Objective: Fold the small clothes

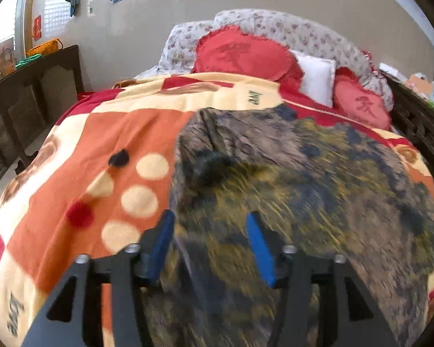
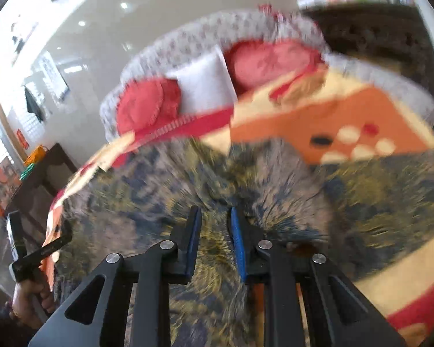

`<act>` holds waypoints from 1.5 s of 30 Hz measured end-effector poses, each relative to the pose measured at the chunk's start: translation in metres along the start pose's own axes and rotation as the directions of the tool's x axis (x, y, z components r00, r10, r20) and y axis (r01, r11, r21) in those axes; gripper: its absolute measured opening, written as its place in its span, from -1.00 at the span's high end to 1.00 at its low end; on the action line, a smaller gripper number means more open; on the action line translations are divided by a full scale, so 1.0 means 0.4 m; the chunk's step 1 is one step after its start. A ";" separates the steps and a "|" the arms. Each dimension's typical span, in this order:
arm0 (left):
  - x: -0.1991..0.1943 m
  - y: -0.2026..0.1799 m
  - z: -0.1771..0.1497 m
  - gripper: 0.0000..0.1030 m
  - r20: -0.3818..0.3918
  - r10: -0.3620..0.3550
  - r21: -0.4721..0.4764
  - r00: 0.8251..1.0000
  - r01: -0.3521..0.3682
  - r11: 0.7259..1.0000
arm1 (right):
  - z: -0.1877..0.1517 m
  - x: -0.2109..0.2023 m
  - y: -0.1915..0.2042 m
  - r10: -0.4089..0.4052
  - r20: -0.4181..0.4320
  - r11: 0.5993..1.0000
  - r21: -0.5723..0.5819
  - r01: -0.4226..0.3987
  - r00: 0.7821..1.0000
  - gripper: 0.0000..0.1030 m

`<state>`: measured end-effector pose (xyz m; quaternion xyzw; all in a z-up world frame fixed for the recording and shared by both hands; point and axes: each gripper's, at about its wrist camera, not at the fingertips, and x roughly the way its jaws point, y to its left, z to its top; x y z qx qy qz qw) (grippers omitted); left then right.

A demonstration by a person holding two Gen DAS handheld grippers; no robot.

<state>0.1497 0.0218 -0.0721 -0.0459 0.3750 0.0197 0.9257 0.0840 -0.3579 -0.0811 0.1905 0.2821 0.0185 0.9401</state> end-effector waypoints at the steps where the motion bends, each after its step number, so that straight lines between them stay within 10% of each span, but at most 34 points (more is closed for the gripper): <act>1: -0.007 -0.009 -0.015 -0.14 -0.013 -0.019 0.007 1.000 0.019 1.000 | -0.013 -0.002 0.021 0.025 -0.013 0.999 -0.020 -0.025 1.000 0.25; 5: 0.001 -0.041 -0.090 -0.14 -0.089 -0.022 0.069 0.996 0.028 0.997 | -0.125 0.123 0.099 -0.057 -0.254 0.988 -0.155 0.018 0.966 0.24; 12: -0.038 -0.005 -0.167 -0.51 -0.093 -0.062 0.010 0.994 0.063 0.998 | -0.142 0.126 0.104 0.016 -0.287 0.987 -0.149 -0.061 0.958 -0.23; 17: -0.056 -0.020 -0.190 -0.87 -0.095 -0.063 0.039 0.993 0.067 0.997 | -0.068 -0.018 -0.003 0.018 -0.126 0.991 -0.128 -0.035 0.992 -0.22; 21: -0.046 -0.033 -0.188 -0.87 -0.098 0.002 0.058 0.995 0.004 0.998 | -0.017 -0.107 -0.292 -0.193 -0.045 0.979 0.058 0.196 0.980 -0.22; 25: -0.047 -0.024 -0.186 -0.87 -0.091 0.003 0.042 0.996 0.001 0.999 | -0.044 -0.169 -0.654 -0.227 -0.089 0.836 0.493 0.241 0.970 -0.22; 32: -0.045 -0.017 -0.184 -0.87 -0.091 -0.001 0.028 0.996 0.004 1.000 | -0.111 -0.129 -0.825 -0.052 -0.008 0.694 0.719 0.042 0.999 -0.21; 36: -0.043 -0.016 -0.184 -0.87 -0.094 0.000 0.029 0.996 0.002 1.000 | -0.102 -0.091 -0.822 -0.054 0.039 0.706 0.709 0.011 0.998 -0.13; 40: -0.043 -0.018 -0.184 -0.87 -0.095 0.000 0.028 0.996 0.003 1.000 | -0.079 -0.084 -0.805 -0.082 0.021 0.746 0.664 0.047 0.996 0.60; 45: -0.043 -0.018 -0.184 -0.87 -0.094 -0.001 0.028 0.996 0.003 1.000 | 0.033 -0.157 -0.735 -0.164 0.050 0.856 0.503 0.117 0.985 0.61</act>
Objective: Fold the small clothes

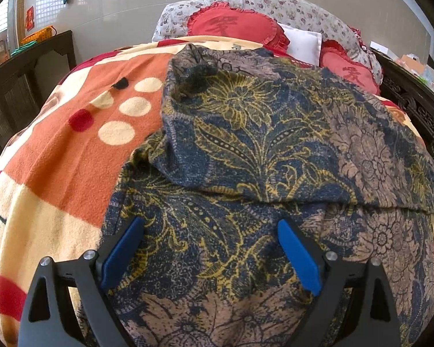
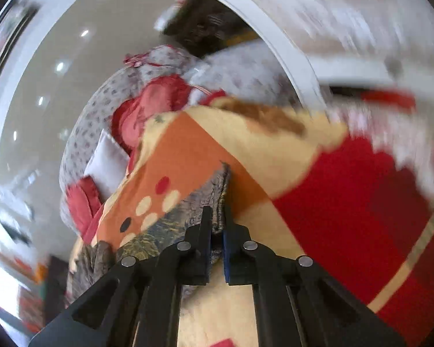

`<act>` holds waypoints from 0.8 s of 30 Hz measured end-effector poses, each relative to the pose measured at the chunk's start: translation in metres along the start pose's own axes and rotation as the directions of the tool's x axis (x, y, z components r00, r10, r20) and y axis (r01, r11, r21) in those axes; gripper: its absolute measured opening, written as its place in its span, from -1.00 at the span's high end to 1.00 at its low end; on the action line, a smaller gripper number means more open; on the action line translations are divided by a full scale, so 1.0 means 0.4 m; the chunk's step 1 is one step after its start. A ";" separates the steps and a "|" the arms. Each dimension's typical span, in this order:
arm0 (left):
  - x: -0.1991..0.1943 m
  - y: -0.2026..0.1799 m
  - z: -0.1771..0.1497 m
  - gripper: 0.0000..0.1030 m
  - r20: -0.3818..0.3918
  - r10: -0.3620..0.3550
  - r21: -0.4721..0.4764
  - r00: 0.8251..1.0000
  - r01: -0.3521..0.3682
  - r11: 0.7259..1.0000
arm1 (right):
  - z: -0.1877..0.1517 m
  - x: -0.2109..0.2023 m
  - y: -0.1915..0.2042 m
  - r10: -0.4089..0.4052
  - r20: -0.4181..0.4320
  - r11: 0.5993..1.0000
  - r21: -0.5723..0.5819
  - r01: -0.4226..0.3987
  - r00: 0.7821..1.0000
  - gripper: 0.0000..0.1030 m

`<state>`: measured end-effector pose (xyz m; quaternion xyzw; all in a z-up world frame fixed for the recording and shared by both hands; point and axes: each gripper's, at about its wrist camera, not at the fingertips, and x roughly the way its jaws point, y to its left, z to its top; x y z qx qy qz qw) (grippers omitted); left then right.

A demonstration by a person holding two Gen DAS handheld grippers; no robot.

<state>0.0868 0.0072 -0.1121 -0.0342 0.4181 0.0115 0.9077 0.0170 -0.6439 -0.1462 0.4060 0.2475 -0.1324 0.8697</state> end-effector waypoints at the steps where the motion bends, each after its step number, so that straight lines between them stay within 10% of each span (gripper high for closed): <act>1: 0.000 0.001 0.000 -0.87 0.001 -0.002 -0.001 1.000 0.002 1.000 | 0.021 -0.024 0.016 -0.009 0.026 1.000 -0.019 0.009 1.000 0.61; 12: -0.009 0.017 0.000 -0.87 0.013 -0.026 -0.025 1.000 0.026 0.999 | 0.209 -0.285 0.337 0.001 0.205 0.945 -0.320 0.066 0.979 0.61; 20: -0.013 0.036 -0.001 -0.87 0.025 -0.061 -0.055 0.998 0.063 0.996 | -0.008 -0.244 0.638 0.232 0.031 0.842 -0.507 -0.185 0.972 0.61; 24: -0.016 0.048 -0.001 -0.87 0.032 -0.088 -0.079 0.996 0.091 0.993 | -0.185 -0.226 0.808 0.355 -0.121 0.749 -0.557 -0.359 0.927 0.61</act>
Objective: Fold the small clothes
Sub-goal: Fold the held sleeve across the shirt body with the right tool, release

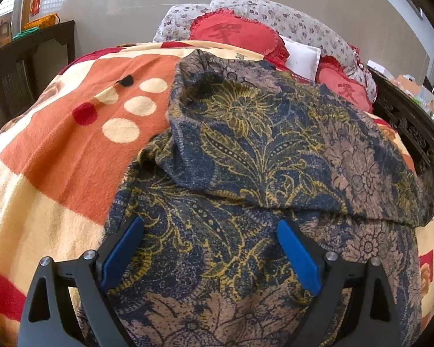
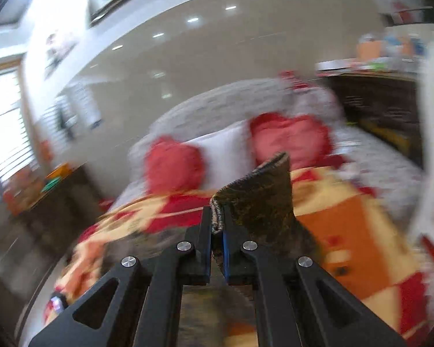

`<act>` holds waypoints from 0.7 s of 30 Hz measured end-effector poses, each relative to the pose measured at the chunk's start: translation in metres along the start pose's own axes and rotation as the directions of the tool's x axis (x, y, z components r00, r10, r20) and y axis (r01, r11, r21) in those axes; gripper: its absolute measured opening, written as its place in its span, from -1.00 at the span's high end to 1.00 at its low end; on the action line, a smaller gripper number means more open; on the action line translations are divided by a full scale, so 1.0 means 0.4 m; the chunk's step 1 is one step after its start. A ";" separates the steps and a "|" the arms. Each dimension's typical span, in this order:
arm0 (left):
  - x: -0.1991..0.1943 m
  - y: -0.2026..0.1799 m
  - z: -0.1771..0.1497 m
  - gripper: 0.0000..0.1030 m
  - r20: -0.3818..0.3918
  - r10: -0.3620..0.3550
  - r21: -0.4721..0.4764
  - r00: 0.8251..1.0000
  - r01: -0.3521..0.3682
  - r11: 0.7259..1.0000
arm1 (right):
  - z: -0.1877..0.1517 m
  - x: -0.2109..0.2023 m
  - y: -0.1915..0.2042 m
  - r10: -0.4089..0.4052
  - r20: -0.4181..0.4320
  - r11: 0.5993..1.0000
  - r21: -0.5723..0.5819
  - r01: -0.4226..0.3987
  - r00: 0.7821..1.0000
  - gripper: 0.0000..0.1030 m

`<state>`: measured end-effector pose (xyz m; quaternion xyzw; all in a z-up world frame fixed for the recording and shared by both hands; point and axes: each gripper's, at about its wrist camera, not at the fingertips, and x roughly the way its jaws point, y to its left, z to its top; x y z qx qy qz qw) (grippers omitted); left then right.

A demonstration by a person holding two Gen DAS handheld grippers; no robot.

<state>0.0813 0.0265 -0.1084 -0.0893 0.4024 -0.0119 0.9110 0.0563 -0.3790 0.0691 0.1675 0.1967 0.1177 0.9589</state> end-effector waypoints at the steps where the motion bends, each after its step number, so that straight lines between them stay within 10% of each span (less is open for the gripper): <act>1: -0.001 0.003 0.000 -0.87 0.001 -0.005 -0.006 1.000 0.005 1.000 | -0.016 0.025 0.057 0.049 -0.016 0.999 -0.011 -0.049 0.999 0.61; 7: -0.029 0.031 -0.029 -0.87 -0.028 -0.031 -0.028 0.999 0.031 0.999 | -0.129 0.174 0.284 0.216 -0.109 0.976 -0.007 -0.218 0.970 0.61; 21: -0.105 0.084 -0.091 -0.87 0.015 -0.073 -0.110 0.997 0.075 0.991 | -0.359 0.462 0.464 0.290 -0.299 0.956 0.126 -0.264 0.909 0.61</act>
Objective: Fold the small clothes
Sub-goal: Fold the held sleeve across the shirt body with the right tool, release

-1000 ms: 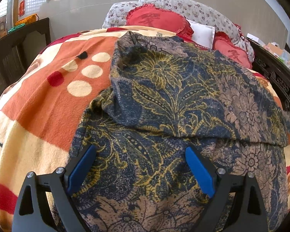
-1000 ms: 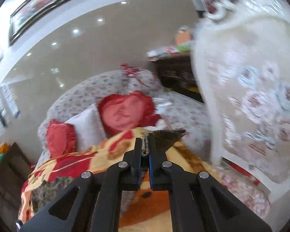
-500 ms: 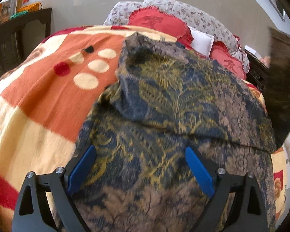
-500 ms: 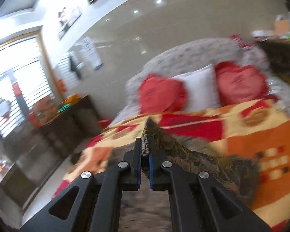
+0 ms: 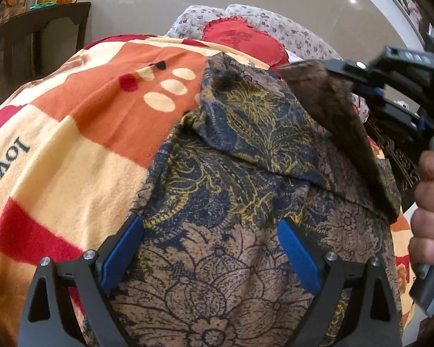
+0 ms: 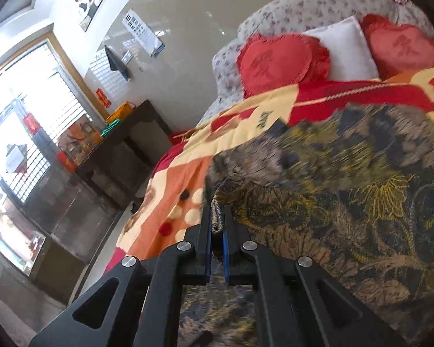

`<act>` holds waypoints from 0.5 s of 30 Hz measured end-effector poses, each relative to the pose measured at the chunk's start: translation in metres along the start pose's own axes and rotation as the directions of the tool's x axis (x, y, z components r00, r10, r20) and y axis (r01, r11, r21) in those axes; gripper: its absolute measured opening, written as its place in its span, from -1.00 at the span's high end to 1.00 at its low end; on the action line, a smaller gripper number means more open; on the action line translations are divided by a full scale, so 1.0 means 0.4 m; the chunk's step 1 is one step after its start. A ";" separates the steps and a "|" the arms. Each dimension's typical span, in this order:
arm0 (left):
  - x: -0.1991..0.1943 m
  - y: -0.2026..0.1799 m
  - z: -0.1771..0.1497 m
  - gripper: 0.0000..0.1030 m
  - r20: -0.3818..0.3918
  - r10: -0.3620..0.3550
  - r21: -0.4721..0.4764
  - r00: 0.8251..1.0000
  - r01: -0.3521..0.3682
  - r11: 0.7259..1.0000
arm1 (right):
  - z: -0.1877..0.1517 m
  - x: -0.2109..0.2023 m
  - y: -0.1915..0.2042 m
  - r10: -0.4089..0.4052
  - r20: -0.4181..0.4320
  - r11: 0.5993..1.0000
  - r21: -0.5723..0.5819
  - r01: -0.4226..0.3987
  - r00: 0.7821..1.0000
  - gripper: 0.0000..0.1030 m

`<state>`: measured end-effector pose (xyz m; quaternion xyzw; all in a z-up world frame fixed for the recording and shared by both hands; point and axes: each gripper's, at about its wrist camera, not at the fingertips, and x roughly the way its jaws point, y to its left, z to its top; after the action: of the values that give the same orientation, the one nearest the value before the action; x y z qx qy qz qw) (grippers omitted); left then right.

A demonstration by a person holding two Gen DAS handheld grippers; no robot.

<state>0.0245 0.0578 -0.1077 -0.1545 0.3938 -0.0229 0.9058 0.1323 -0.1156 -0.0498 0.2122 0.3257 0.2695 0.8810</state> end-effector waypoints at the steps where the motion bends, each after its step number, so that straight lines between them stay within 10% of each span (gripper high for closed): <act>1: 0.000 0.000 0.001 -0.87 -0.001 0.001 0.001 1.000 -0.001 1.000 | -0.003 0.012 0.005 0.011 -0.008 1.000 0.004 -0.011 1.000 0.61; 15: 0.005 -0.001 0.002 -0.86 -0.010 0.017 0.009 1.000 -0.017 1.000 | -0.040 0.184 0.007 0.162 -0.205 0.983 0.125 -0.138 0.965 0.57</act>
<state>0.0265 0.0572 -0.1085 -0.1473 0.3995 -0.0179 0.9046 0.1677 -0.0652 -0.0935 0.2540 0.4160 0.3385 0.8049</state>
